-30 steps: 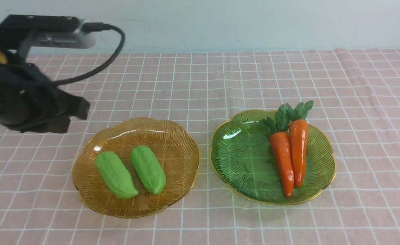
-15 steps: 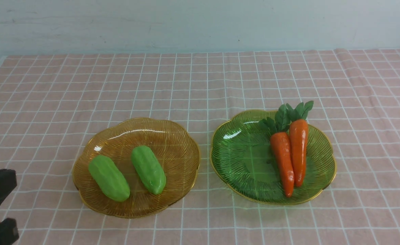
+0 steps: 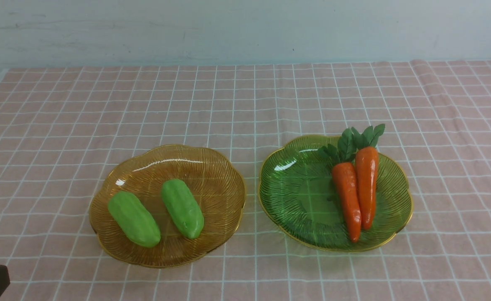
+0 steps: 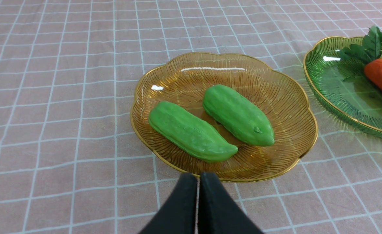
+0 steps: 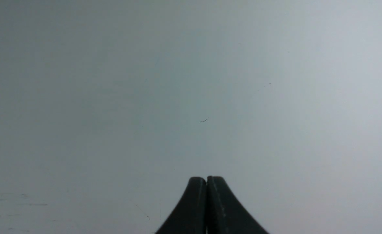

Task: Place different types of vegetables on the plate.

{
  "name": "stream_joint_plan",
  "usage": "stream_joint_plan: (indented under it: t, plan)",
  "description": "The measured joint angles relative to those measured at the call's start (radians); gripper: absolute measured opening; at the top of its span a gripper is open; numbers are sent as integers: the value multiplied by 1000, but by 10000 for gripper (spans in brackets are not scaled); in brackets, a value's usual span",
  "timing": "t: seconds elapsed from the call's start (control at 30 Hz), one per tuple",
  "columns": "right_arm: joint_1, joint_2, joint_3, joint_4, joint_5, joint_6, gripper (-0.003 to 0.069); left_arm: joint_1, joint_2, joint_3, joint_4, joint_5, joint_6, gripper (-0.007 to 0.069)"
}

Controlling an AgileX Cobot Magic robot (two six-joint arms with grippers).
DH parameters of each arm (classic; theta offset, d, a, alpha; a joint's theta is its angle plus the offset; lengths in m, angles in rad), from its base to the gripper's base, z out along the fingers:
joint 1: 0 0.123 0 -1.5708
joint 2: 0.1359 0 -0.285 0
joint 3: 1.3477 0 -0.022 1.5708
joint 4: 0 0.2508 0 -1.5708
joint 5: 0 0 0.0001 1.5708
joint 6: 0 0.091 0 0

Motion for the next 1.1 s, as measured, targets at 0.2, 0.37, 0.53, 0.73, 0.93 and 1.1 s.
stream_joint_plan:
  t: [0.2,0.37,0.53,0.73,0.93,1.1]
  plan:
    - [0,0,0,0,0,0,-15,0,-1,0,0,1,0,-3]
    - [0,0,0,0,0,0,-15,0,-3,0,7,0,9,-3]
    - [0,0,1,0,0,0,-15,60,-81,68,19,-99,90,-3]
    - [0,0,1,0,-1,0,-15,183,-227,294,20,-251,141,-3]
    - [0,0,1,0,-2,0,-15,190,-241,417,46,-261,145,-3]
    - [0,0,1,0,-1,0,-15,190,-241,417,49,-261,145,-3]
